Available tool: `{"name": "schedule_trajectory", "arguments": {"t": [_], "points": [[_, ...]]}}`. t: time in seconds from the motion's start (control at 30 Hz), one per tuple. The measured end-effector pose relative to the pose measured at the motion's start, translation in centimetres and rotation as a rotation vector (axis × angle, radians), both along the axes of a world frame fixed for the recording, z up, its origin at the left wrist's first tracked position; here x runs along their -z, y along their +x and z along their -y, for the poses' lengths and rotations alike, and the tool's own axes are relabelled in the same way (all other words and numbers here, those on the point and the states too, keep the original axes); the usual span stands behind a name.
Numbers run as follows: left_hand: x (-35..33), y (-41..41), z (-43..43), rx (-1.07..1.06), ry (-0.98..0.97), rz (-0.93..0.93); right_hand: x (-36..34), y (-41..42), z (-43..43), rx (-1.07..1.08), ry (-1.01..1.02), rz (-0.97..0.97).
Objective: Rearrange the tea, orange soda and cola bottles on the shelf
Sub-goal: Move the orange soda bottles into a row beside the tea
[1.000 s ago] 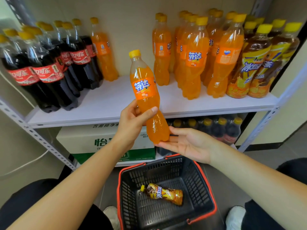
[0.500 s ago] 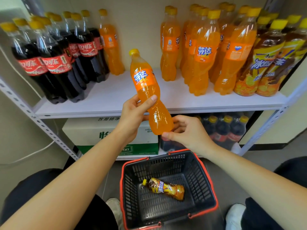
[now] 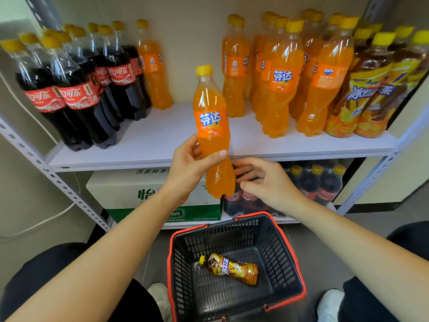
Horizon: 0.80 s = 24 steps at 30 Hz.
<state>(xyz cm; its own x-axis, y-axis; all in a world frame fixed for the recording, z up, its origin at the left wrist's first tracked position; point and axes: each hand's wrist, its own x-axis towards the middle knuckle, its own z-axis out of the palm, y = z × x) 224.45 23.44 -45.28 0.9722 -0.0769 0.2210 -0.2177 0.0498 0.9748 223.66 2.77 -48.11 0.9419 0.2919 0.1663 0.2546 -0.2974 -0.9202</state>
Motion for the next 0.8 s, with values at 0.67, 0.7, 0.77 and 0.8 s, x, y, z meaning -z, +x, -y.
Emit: {"name": "schedule_trajectory", "arguments": {"t": [0.67, 0.7, 0.77, 0.8], "points": [[-0.3, 0.4, 0.0, 0.142, 0.394, 0.221, -5.0, 2.2, 0.0, -0.064, 0.478, 0.001], [-0.5, 0.7, -0.5, 0.135, 0.378, 0.208, -5.4, 2.4, 0.0, -0.048, 0.475, 0.017], [-1.0, 1.7, -1.7, 0.051, 0.346, 0.196, -6.4, 3.0, -0.2, 0.001, 0.470, 0.074], [-1.2, 2.5, -2.3, -0.022, 0.334, 0.188, -7.1, 3.4, -0.2, 0.024, 0.463, 0.111]]}}
